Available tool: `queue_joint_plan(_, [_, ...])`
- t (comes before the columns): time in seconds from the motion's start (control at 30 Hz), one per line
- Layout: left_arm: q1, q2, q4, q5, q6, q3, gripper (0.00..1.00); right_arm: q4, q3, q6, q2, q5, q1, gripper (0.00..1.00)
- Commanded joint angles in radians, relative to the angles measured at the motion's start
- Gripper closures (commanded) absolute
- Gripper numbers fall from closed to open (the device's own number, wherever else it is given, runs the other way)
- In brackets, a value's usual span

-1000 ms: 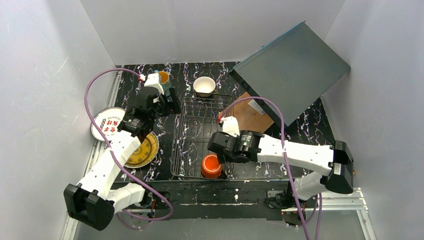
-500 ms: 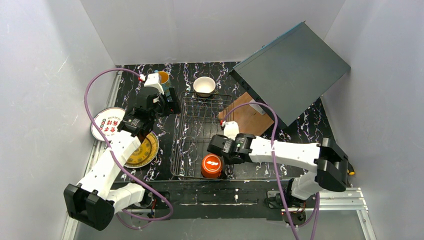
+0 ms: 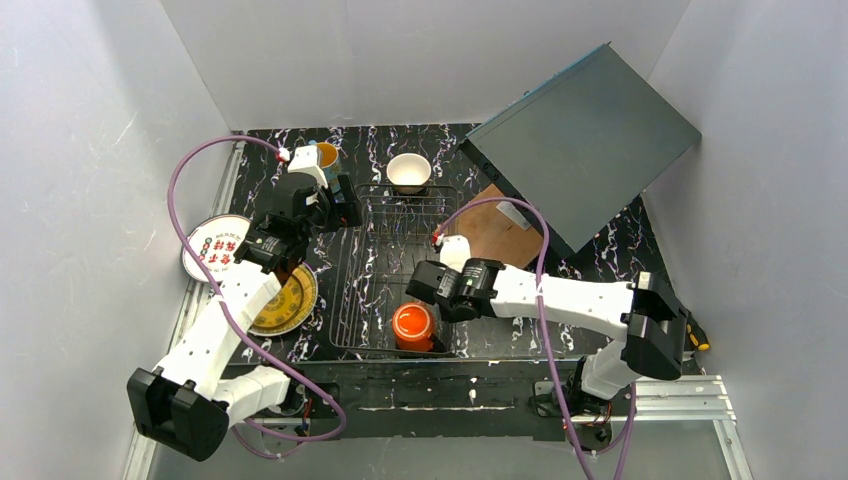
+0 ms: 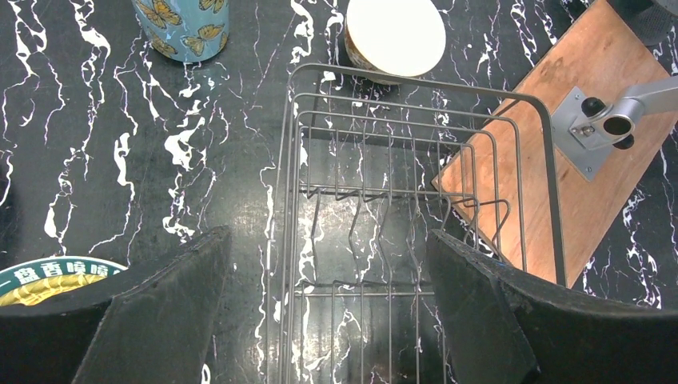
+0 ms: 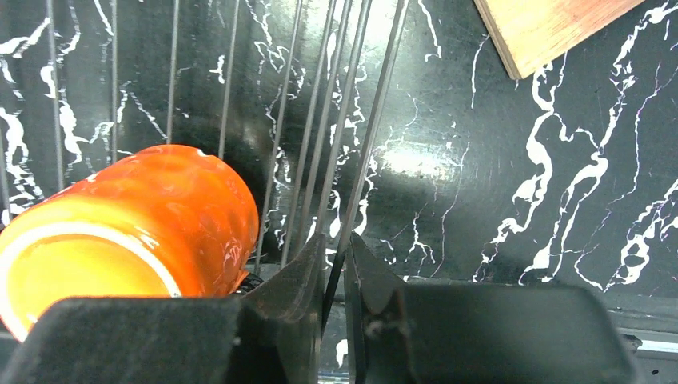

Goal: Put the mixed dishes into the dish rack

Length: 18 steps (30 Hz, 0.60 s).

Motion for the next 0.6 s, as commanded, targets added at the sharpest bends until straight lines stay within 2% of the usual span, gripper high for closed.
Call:
queue_joint_plan(0.0, [0.006,-0.012,-0.006,-0.011,0.001,0.034,0.10,-0.069,0.115,0.001,-0.008,0.041,-0.003,0.94])
queue_joint_plan(0.37, [0.006,-0.001,-0.011,-0.014,0.002,0.039,0.10,-0.007,0.060,-0.051,-0.025,0.005,-0.064,0.96])
queue_joint_plan(0.57, [0.005,0.003,-0.007,-0.014,0.003,0.036,0.10,0.007,0.023,-0.041,-0.017,0.015,-0.064,0.86])
